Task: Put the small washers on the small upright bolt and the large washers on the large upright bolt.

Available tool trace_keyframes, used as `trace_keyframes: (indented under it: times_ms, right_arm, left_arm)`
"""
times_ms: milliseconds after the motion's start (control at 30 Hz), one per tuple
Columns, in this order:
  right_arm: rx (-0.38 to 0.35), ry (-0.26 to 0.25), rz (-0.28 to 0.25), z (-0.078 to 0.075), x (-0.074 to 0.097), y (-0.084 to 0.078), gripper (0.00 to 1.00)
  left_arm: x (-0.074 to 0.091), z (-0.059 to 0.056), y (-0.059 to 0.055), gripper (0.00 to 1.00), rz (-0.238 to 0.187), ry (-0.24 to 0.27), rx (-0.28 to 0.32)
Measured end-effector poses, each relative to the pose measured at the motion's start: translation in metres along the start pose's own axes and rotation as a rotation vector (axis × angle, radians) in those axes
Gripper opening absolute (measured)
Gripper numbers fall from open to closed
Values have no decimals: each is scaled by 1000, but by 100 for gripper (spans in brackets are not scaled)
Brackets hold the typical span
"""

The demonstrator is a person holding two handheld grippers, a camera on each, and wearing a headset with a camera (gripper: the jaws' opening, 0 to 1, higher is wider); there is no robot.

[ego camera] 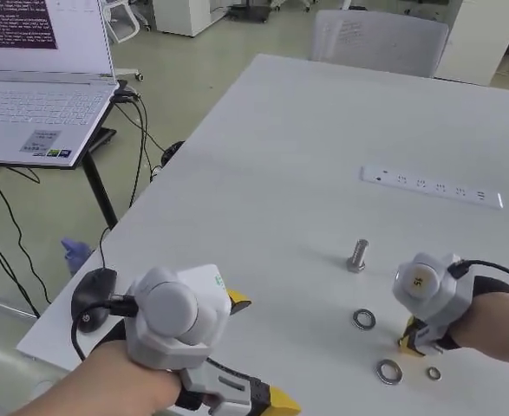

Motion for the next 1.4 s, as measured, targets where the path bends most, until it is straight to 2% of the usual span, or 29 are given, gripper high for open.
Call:
trace_keyframes:
  times_ms: [267, 600, 767, 800, 833, 933, 1067, 1133, 1233, 1400]
  right_arm:
    - [-15, 10, 0, -2, 4, -4, 12]
    - [-59, -14, 5, -21, 31, -27, 12]
    - [-75, -36, 5, -34, 46, -38, 12]
    - [-80, -40, 3, -36, 48, -40, 12]
    - [-84, -42, -1, -36, 51, -40, 12]
    - [-84, -49, 11, -38, 59, -45, 12]
    - [-99, -59, 0, -43, 69, -45, 12]
    - [-103, -63, -4, -46, 72, -45, 12]
    - [-109, -73, -12, -53, 76, -44, 12]
    - [-120, -82, -28, -64, 80, -37, 12]
  left_arm:
    - [1, 0, 2, 84, -3, 5, -1]
    - [-2, 1, 4, 85, -17, 5, 0]
    - [-4, 2, 7, 91, -29, 14, 3]
    - [-5, 5, 8, 93, -34, 30, 3]
    - [-6, 5, 8, 97, -35, 35, 1]
    - [-8, 7, 6, 98, -27, 37, 6]
    - [-9, 5, 7, 99, -27, 34, 7]
    - [-11, 2, 8, 100, -34, 10, 23]
    - [-11, 2, 4, 100, -14, 24, 6]
    - [-10, 1, 3, 100, -13, 18, 16]
Point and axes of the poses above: the centre of the closed fingertips' face, and the gripper's own axes: x roughly backward along the fingers, z roughly to its left, y roughly out of its top, the point moved 4 cm from there along x, roughly backward along the fingers, and after that the axes turned 1 degree about z, right-handed, at the moved point
